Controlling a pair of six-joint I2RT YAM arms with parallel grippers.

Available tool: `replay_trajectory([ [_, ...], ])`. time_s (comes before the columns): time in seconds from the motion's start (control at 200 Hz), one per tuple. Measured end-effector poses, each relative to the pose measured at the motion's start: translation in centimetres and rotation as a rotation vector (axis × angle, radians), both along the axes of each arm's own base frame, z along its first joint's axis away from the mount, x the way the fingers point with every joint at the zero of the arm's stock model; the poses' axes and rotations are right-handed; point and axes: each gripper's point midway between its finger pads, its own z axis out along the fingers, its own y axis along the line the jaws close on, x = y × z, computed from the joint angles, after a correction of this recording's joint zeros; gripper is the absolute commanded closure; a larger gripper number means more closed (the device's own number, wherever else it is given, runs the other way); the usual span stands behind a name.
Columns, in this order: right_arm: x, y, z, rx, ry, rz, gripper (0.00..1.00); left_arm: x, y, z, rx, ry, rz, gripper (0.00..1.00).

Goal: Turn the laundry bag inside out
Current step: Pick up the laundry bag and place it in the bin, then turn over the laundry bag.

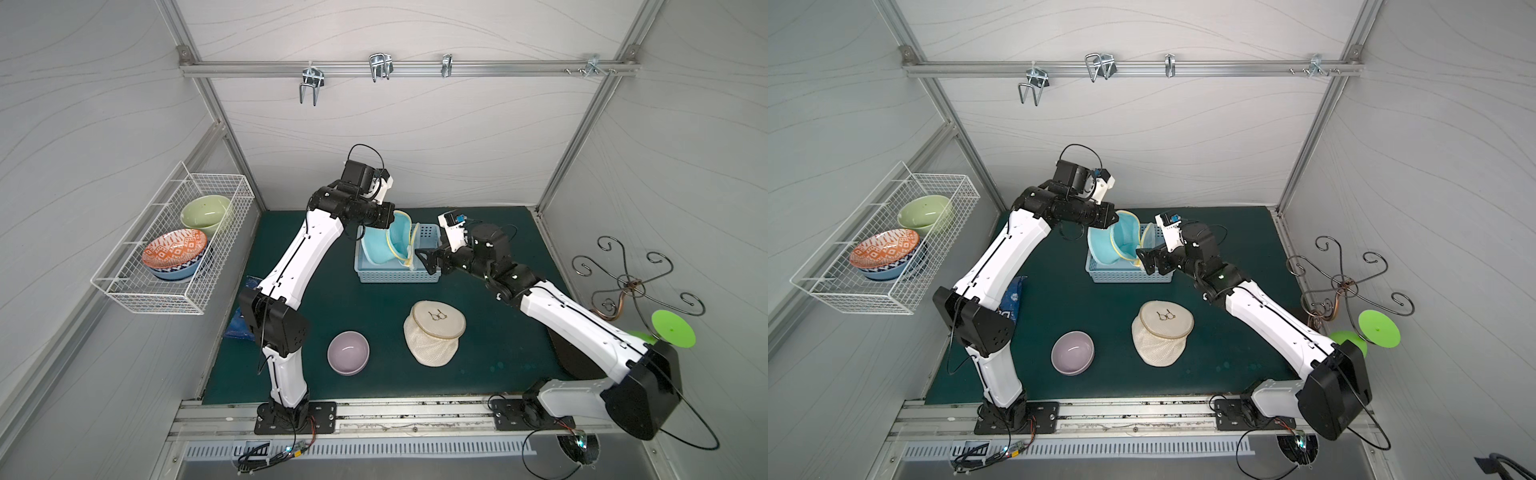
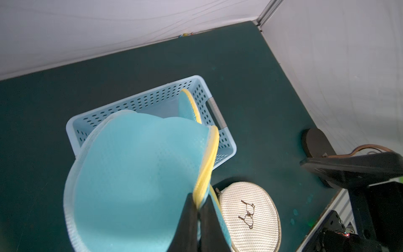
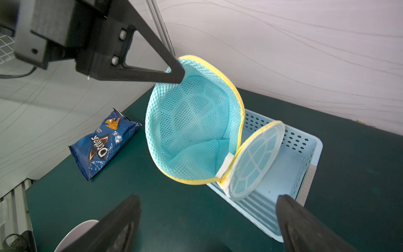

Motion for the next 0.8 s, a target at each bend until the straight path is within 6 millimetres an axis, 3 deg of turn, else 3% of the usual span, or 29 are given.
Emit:
replay_trajectory([
  [0.21,-0.4,-0.8,3.4,-0.006,-0.090,-0.013,0.01,-3.3,-1.7,4.8,-0.044,-0.084,-0.100,1.00],
  [0.515,-1.9,-1.4,4.5,-0.025,-0.146,0.027,0.01,-10.9,-0.8,9.8,-0.174,-0.123,-0.205,1.00],
  [0.645,-3.8,-0.8,4.1,0.003,-0.136,0.104,0.01,-13.6,-1.4,10.8,-0.212,-0.121,-0.252,1.00],
  [0.8,-7.6,0.1,4.1,0.036,-0.144,0.207,0.01,-14.9,-2.1,10.7,-0.225,-0.100,-0.280,1.00],
])
